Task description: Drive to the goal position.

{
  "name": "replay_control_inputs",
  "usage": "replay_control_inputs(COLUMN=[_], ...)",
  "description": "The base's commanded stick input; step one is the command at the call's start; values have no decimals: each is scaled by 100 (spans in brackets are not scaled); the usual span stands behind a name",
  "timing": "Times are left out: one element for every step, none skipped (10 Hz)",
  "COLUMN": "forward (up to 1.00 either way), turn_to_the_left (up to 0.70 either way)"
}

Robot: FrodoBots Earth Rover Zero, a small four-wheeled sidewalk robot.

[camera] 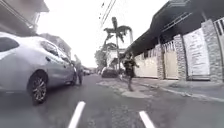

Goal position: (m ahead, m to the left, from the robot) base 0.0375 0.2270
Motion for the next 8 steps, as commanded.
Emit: replay_control_inputs(forward=[70, 70, 70, 70, 70, 70, 70, 70], turn_to_the_left=[0, 0, 8, 16, 25, 33, 35, 35])
